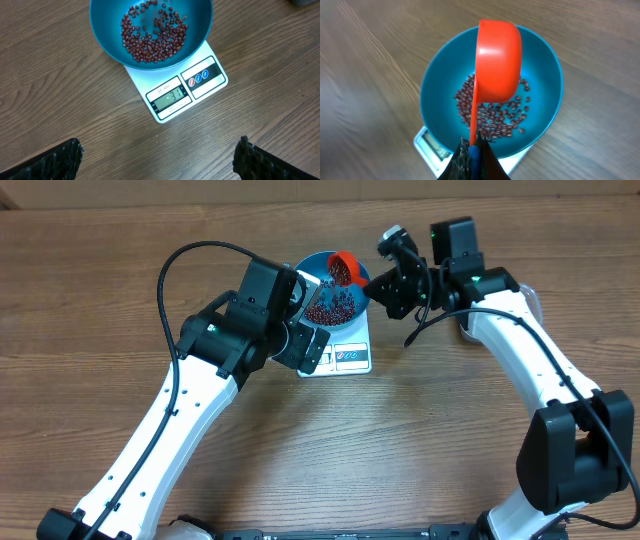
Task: Scoop item into bowl and weigh 150g on scale
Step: 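Tilt the red scoop to pour beans into the teal bowl, then return the empty scoop to the bean tub with the right gripper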
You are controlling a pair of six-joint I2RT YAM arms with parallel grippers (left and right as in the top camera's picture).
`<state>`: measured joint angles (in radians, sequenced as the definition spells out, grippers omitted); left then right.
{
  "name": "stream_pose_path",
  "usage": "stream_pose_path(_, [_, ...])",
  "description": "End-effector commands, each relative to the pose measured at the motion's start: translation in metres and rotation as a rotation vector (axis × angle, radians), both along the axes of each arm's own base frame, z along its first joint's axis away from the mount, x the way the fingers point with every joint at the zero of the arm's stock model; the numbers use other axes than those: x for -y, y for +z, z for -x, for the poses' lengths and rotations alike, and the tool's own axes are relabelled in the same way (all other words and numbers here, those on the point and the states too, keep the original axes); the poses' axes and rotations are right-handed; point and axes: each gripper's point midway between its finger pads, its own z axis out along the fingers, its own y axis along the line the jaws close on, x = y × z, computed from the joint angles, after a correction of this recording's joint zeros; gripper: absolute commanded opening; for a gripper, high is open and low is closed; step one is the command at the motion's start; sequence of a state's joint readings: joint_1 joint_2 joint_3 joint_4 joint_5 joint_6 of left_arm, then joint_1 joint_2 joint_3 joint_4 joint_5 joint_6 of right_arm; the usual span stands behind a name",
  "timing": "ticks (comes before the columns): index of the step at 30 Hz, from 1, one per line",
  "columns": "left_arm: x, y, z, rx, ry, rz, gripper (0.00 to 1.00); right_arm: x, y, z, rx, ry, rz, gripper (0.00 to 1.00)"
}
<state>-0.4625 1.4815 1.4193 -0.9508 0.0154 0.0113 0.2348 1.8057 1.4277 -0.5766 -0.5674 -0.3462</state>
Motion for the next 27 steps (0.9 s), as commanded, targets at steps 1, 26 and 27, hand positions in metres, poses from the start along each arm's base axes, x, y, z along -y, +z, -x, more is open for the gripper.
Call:
stream_pose_path(1, [0.002, 0.007, -0.002, 0.019, -0.018, 0.008, 1.00, -0.002, 0.002, -0.009, 0.158, 0.077, 0.160, 0.04])
stream_pose_path(26, [0.001, 0.007, -0.002, 0.019, -0.018, 0.008, 1.00, 0.008, 0.075, 0.004, 0.407, 0.001, 0.360, 0.04])
stream_pose_path(27, [0.001, 0.007, -0.002, 0.019, -0.018, 0.008, 1.00, 0.013, 0.078, 0.006, 0.398, -0.031, 0.367, 0.04])
